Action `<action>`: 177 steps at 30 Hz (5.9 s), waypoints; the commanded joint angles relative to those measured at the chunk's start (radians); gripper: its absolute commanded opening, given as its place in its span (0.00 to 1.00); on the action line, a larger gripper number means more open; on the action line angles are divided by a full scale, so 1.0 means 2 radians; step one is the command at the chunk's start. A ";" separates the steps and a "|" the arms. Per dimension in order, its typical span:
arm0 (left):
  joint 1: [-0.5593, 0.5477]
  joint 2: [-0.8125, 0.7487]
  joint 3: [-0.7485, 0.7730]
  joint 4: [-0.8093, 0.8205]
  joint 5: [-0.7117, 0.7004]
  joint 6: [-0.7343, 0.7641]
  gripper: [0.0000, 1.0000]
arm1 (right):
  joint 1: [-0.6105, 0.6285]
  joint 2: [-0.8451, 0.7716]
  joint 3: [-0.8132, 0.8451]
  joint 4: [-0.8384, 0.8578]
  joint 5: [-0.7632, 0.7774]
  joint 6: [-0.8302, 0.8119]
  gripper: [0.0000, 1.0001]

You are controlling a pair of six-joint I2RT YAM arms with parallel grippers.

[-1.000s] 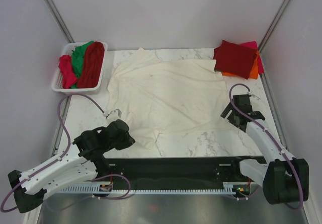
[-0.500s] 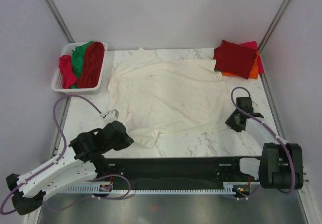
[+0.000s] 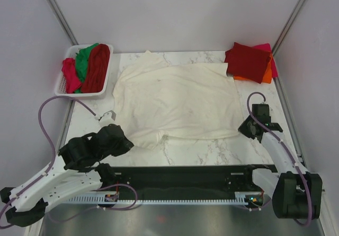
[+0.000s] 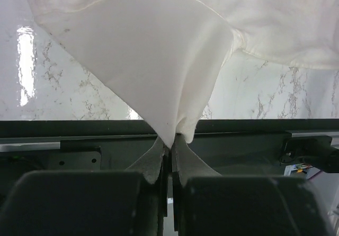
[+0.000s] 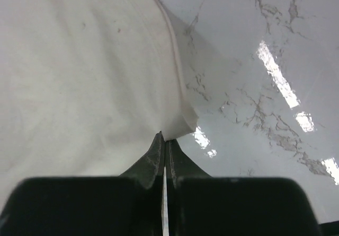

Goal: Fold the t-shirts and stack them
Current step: Fold the tshirt

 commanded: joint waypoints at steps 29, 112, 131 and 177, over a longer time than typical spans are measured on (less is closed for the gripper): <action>0.146 0.274 0.228 0.022 0.044 0.327 0.02 | 0.001 0.139 0.230 -0.012 -0.067 -0.032 0.00; 0.410 0.489 0.041 0.233 0.024 0.203 0.46 | 0.008 0.291 0.080 0.107 -0.034 -0.011 0.96; 0.412 0.198 0.009 0.182 0.146 0.267 0.55 | 0.056 0.001 0.131 0.005 -0.015 -0.025 0.98; 0.389 0.290 -0.149 0.376 0.090 0.140 0.46 | 0.501 0.647 0.732 -0.113 0.111 -0.229 0.50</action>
